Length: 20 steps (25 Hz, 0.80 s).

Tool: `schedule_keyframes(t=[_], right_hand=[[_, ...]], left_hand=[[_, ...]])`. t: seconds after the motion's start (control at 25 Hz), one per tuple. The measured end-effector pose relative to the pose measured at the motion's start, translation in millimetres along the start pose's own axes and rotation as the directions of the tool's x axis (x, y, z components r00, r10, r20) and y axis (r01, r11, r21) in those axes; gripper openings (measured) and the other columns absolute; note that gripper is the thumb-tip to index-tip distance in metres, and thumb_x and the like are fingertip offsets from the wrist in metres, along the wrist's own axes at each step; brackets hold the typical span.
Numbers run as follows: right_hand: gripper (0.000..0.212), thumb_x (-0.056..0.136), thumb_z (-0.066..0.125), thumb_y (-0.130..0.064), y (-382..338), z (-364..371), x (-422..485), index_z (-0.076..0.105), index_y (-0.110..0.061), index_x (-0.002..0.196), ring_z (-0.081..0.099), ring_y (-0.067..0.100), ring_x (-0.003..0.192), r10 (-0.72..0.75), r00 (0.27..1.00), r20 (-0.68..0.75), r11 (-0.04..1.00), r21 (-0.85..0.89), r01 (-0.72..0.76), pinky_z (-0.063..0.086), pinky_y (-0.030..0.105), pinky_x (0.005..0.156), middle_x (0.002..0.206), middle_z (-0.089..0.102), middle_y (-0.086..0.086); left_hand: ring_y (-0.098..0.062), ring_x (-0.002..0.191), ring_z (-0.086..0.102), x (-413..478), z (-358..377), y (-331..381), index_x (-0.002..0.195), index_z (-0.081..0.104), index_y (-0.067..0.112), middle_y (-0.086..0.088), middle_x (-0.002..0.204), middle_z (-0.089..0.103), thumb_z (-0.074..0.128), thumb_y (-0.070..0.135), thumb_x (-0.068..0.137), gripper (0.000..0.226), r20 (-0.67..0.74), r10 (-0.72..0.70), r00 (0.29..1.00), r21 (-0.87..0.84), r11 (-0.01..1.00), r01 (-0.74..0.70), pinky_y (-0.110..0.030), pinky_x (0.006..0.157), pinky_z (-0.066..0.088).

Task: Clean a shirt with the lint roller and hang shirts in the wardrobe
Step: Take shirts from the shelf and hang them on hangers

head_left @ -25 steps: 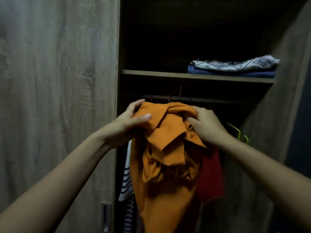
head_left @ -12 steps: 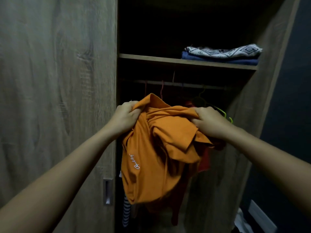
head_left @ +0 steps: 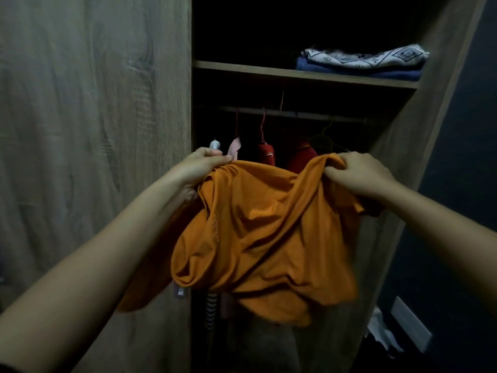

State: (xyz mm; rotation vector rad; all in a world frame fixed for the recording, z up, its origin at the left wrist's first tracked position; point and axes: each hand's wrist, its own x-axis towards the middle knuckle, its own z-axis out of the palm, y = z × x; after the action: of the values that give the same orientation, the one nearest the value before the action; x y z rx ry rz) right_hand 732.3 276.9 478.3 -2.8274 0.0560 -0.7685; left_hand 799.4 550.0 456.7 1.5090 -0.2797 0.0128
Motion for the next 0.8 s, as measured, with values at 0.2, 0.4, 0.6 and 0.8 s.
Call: schedule_keyframes(t=[0.2,0.4,0.6,0.8], right_hand=[[0.052,0.075,0.068,-0.045,-8,28,-17,0.052,-0.026,0.122,0.051,0.019,0.117,-0.200,0.945,0.258,0.978,-0.005,0.208,0.041,0.034,0.099,0.121,0.052,0.004],[0.054,0.066,0.039,-0.077,-45,44,-65,0.057,-0.030,0.085,0.060,-0.002,0.076,-0.363,0.851,0.379,0.878,0.444,0.177,0.048,0.020,0.071,0.085,0.065,-0.009],[0.017,0.088,0.058,-0.036,-21,69,-61,0.061,-0.024,0.076,0.058,-0.004,0.064,-0.335,0.857,0.391,0.851,0.516,0.097,0.049,0.021,0.065,0.070,0.064,-0.013],[0.020,0.095,0.047,-0.013,5,44,-42,0.061,-0.020,0.082,0.058,0.005,0.067,-0.211,0.920,0.331,0.741,0.668,-0.071,0.048,0.022,0.064,0.076,0.060,0.000]], left_hand=[[-0.010,0.054,0.053,-9,15,10,0.084,0.053,0.015,-0.005,0.070,0.052,0.059,0.004,0.088,0.013,-0.042,0.041,0.998,-0.086,0.995,-0.045,-0.015,0.042,0.046],[-0.003,0.037,0.055,-26,40,13,0.091,0.057,0.006,-0.007,0.071,0.050,0.050,-0.003,0.091,0.011,0.060,-0.047,0.997,-0.311,0.948,0.063,-0.013,0.037,0.047],[-0.005,0.060,0.058,-43,48,27,0.116,0.058,-0.004,-0.005,0.091,0.056,0.052,0.004,0.092,0.026,0.034,0.058,0.998,-0.197,0.979,-0.050,-0.009,0.042,0.047],[-0.016,0.086,0.065,-47,7,24,0.093,0.064,0.005,-0.008,0.090,0.064,0.059,0.008,0.085,0.010,0.215,0.110,0.970,0.169,0.974,-0.148,-0.029,0.081,0.057]])
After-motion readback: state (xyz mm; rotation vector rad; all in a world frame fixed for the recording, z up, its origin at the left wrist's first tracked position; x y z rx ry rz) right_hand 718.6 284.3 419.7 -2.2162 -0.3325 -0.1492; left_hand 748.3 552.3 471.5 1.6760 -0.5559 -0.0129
